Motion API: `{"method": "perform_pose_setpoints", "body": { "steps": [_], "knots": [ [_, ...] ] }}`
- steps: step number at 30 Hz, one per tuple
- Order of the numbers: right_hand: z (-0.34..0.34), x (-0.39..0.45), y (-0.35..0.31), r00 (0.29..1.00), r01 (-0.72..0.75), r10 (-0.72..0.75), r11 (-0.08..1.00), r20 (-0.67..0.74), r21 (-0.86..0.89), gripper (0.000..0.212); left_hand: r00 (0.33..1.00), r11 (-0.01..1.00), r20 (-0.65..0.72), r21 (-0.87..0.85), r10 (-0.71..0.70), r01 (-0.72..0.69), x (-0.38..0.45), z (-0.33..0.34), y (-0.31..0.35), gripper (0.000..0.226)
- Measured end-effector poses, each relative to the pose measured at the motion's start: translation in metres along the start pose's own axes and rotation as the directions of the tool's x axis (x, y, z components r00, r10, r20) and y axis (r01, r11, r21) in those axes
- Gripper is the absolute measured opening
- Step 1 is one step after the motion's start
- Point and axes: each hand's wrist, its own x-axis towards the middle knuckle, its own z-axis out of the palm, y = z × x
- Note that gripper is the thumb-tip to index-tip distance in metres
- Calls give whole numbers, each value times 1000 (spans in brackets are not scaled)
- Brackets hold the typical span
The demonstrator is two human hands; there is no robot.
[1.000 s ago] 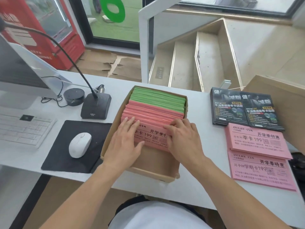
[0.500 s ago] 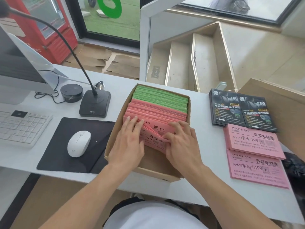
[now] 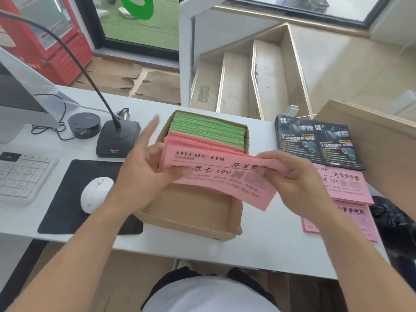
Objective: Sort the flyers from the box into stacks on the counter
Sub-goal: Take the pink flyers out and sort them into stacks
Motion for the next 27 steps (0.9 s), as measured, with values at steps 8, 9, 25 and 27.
{"method": "perform_pose_setpoints", "body": {
  "steps": [8,9,25,27],
  "knots": [
    [-80,-29,55,941,-322,337,906,-9,276,38,973,993,213,-57,-87,102,-12,96,12,20],
    [-87,-36,65,915,-373,404,858,-15,354,45,969,989,216,-62,-117,134,-15,111,11,18],
    [-122,-117,166,902,-339,392,902,-180,267,17,958,968,172,-61,-230,243,-45,240,-76,19],
    [-115,-117,173,911,-336,378,912,-166,234,16,961,965,149,-86,-232,246,-47,242,-83,21]
  ]
}}
